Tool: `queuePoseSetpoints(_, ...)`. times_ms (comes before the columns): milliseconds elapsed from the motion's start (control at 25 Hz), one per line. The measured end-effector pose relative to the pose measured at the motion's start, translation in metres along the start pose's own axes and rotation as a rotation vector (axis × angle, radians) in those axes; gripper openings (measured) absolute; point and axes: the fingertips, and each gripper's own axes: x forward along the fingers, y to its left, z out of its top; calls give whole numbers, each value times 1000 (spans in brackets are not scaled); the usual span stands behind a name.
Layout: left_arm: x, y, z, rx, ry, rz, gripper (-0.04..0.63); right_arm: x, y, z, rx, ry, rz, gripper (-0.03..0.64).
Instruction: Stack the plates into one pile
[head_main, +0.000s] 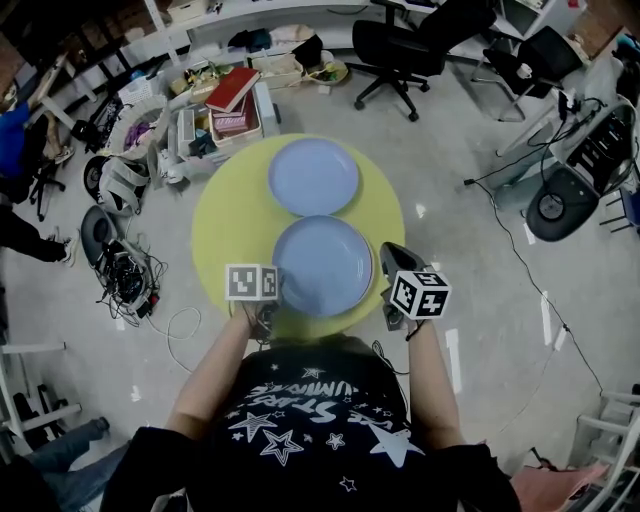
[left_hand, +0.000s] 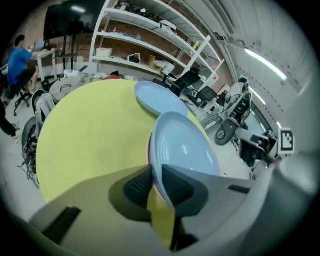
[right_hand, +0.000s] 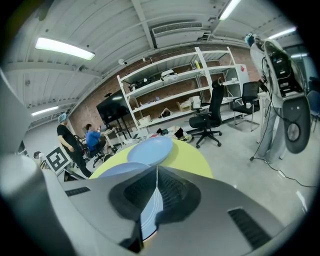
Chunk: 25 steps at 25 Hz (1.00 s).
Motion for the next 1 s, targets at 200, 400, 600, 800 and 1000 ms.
queuePoseSetpoints(200, 1, -6, -1, 110, 11, 36, 56, 1, 3, 1, -1, 2, 6, 15)
queuePoseSetpoints(400, 3, -11, -4, 160, 13, 33, 99, 5, 5, -2, 1, 4, 16, 16)
queuePoseSetpoints(600, 2, -13, -2, 153, 7, 13, 148, 7, 3, 2, -4, 3, 22, 17)
queuePoseSetpoints(800, -8, -11, 2, 124, -42, 13, 196, 9, 1, 5, -3, 5, 25, 15)
queuePoseSetpoints(1000, -11, -12, 9, 112, -72, 14, 195, 14, -1, 4, -2, 7, 37, 16)
